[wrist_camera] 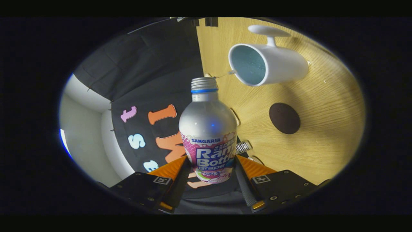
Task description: Take the bottle from table, then pour the juice into the cup, finally place the bottle on the coaster
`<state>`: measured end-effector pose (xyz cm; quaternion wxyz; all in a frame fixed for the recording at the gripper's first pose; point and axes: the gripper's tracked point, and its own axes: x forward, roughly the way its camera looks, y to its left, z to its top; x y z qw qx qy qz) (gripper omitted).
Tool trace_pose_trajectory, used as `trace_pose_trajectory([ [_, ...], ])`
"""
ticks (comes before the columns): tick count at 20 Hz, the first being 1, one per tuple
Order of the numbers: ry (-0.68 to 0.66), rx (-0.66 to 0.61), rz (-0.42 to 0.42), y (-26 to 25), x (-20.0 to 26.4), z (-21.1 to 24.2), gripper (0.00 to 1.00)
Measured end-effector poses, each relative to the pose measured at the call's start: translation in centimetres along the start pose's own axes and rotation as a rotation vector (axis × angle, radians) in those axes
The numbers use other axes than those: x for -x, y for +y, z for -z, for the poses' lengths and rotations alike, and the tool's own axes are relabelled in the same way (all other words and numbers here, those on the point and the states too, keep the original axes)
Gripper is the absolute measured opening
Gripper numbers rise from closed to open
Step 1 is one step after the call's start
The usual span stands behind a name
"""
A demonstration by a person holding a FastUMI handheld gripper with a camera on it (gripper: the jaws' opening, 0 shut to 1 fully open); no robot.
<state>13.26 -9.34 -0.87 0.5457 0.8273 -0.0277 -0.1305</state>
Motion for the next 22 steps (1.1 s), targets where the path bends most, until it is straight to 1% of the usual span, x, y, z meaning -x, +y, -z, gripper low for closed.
trace_pose_trajectory([
  [3,0.0,-0.031,-0.007,0.38,-0.17,0.1,0.76],
  [13,-0.009,-0.074,0.004,-0.03,-0.27,-0.31,0.76],
  [22,-0.012,-0.115,-0.005,0.3,-0.6,-0.38,0.76],
])
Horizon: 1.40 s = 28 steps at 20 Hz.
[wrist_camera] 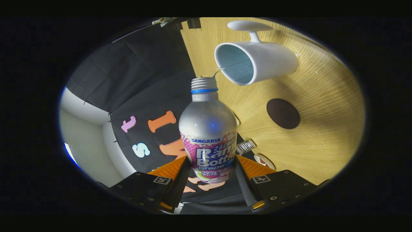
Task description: Take the bottle from table, then pour the juice into the cup, finally place the bottle on the coaster
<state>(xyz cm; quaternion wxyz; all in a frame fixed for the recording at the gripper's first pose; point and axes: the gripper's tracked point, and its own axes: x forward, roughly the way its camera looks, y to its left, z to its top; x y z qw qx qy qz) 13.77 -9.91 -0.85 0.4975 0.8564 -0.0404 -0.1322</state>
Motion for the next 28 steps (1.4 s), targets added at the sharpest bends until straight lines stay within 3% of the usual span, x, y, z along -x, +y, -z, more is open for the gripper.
trace_pose_trajectory([
  [28,-0.027,-0.13,-0.027,2.2,0.1,-0.6,0.76],
])
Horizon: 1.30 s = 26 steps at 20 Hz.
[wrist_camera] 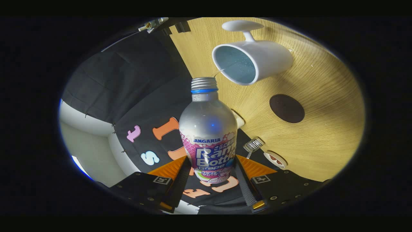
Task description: Take the bottle from table, then pour the juice into the cup, finally place the bottle on the coaster
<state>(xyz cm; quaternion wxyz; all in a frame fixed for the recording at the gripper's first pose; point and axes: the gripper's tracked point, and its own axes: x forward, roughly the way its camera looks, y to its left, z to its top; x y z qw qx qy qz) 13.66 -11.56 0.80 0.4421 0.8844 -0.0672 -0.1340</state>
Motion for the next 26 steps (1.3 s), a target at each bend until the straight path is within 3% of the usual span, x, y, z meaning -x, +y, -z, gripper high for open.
trace_pose_trajectory([
  [26,-0.003,-0.145,-0.056,1.7,0.3,0.0,0.76],
])
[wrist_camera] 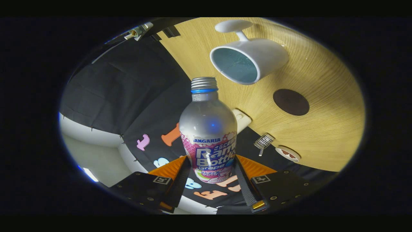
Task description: Take the bottle from table, then pour the juice into the cup, finally place the bottle on the coaster
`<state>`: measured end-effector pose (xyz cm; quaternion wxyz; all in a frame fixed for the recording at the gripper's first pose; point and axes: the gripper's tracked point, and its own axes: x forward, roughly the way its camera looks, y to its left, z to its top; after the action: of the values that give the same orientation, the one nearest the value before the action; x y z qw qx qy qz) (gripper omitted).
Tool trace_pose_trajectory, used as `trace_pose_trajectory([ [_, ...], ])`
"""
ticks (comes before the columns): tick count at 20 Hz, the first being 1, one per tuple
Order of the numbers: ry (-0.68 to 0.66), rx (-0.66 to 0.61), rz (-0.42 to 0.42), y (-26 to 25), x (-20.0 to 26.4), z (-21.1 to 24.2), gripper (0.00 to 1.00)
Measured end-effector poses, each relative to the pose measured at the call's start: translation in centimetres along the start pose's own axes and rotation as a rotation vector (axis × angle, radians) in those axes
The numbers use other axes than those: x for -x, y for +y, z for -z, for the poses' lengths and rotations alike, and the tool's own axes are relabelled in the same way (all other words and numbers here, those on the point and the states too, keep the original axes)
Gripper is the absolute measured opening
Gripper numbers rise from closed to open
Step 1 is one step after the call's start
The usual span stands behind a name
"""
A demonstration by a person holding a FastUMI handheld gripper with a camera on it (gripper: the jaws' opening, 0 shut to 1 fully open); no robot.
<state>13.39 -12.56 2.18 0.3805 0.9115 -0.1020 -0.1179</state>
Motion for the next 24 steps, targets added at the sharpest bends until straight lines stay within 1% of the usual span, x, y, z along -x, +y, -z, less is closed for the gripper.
trace_pose_trajectory([
  [7,-0.003,-0.037,-0.009,0.5,0.0,-0.2,0.76],
  [16,-0.009,-0.031,0.0,0.2,-0.1,-0.4,0.76],
  [21,0.001,0.009,0.011,-0.6,-0.4,0.0,0.76],
  [24,0.018,0.09,0.038,-1.6,-0.7,0.8,0.76],
])
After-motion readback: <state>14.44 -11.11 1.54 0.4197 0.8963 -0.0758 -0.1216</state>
